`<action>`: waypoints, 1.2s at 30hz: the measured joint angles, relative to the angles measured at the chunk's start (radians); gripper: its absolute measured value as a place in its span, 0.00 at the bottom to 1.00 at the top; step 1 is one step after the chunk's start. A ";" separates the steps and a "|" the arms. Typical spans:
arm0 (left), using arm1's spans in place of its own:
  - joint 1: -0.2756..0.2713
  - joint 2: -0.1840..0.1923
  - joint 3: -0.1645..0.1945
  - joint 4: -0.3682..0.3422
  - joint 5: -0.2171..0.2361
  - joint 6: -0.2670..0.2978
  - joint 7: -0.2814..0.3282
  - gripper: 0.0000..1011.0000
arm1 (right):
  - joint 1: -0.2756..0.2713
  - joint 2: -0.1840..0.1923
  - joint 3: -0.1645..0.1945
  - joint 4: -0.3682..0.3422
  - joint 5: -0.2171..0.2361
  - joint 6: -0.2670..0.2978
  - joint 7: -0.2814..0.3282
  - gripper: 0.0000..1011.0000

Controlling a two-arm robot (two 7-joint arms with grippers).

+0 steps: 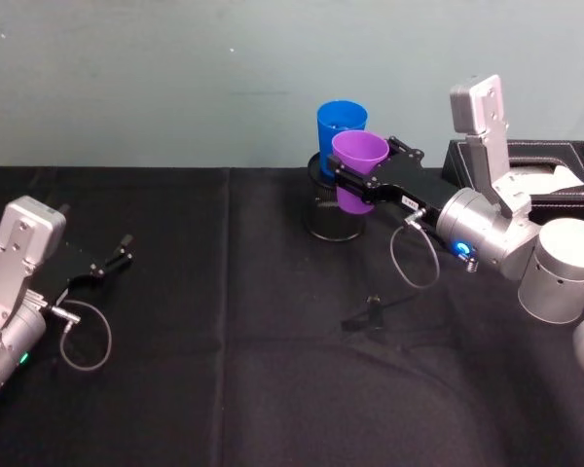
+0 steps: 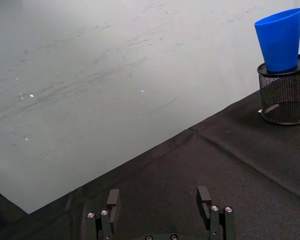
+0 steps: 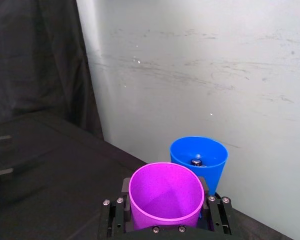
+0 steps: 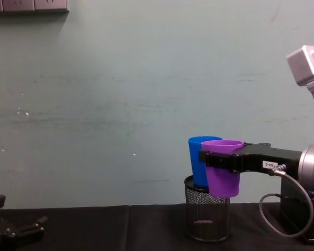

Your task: Pick up one cup with a gripper and tap it against the other cup.

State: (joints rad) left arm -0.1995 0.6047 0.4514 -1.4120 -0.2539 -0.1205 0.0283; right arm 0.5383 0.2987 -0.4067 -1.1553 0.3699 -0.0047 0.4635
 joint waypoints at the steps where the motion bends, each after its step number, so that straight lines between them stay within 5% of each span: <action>1: 0.000 0.000 0.000 0.000 0.000 0.000 0.000 0.99 | 0.008 -0.005 0.001 0.014 -0.002 -0.002 0.002 0.74; 36: 0.000 0.000 0.000 0.000 0.000 0.000 0.000 0.99 | 0.120 -0.070 0.010 0.167 -0.037 -0.035 0.029 0.74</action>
State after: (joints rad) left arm -0.1996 0.6047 0.4514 -1.4120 -0.2539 -0.1205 0.0283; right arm 0.6586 0.2286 -0.3966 -0.9884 0.3328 -0.0398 0.4929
